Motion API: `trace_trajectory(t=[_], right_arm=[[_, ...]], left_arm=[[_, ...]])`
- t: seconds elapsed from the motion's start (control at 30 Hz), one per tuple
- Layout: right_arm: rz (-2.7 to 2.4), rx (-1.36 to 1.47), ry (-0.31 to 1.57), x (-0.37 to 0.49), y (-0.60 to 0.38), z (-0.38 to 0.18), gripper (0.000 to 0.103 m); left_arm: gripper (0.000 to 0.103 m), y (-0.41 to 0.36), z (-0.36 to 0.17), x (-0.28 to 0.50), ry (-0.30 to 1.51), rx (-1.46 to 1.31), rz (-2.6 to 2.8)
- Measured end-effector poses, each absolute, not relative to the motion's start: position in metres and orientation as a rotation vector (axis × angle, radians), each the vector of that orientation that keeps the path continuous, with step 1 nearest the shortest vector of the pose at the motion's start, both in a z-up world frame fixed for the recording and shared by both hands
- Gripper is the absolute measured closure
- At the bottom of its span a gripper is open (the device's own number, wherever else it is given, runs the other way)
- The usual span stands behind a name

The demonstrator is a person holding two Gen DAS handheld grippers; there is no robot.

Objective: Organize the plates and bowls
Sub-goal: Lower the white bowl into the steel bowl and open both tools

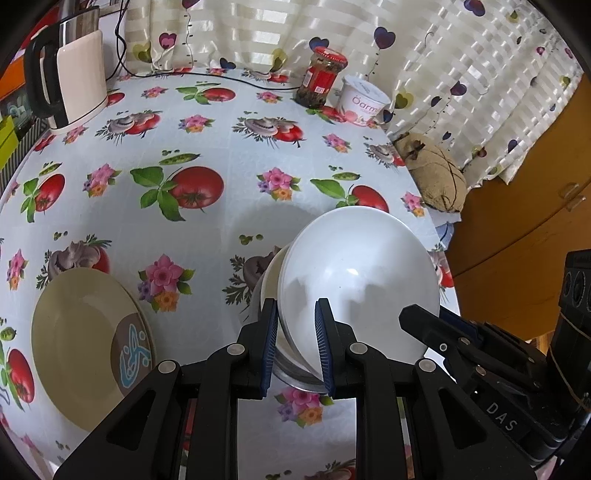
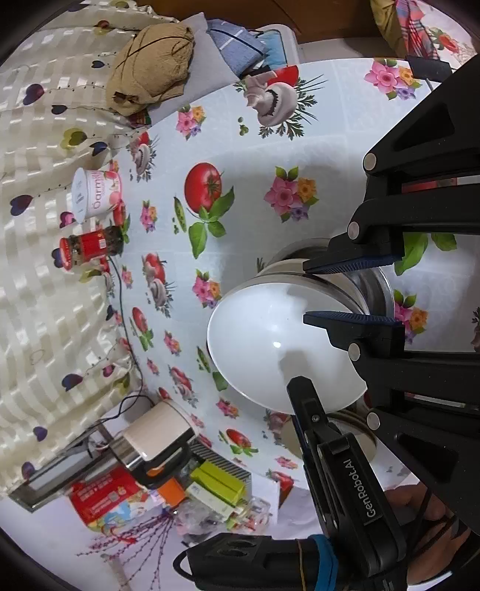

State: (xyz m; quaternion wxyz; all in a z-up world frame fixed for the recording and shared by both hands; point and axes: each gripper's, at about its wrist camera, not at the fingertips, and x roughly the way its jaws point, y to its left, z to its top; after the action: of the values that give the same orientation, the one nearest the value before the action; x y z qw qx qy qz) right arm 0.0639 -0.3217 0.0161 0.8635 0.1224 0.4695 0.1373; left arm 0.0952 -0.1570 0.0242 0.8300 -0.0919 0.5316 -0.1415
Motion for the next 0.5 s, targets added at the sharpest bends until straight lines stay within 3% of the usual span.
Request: trace_trajectory(t=[0.5], right_arm=[[0.278,0.238,1.025,0.0709,-0.3178,0.0047,0.080]], left_arm=[[0.081,-0.1540,0.0160,0.0999,1.153,-0.205,-0.287]])
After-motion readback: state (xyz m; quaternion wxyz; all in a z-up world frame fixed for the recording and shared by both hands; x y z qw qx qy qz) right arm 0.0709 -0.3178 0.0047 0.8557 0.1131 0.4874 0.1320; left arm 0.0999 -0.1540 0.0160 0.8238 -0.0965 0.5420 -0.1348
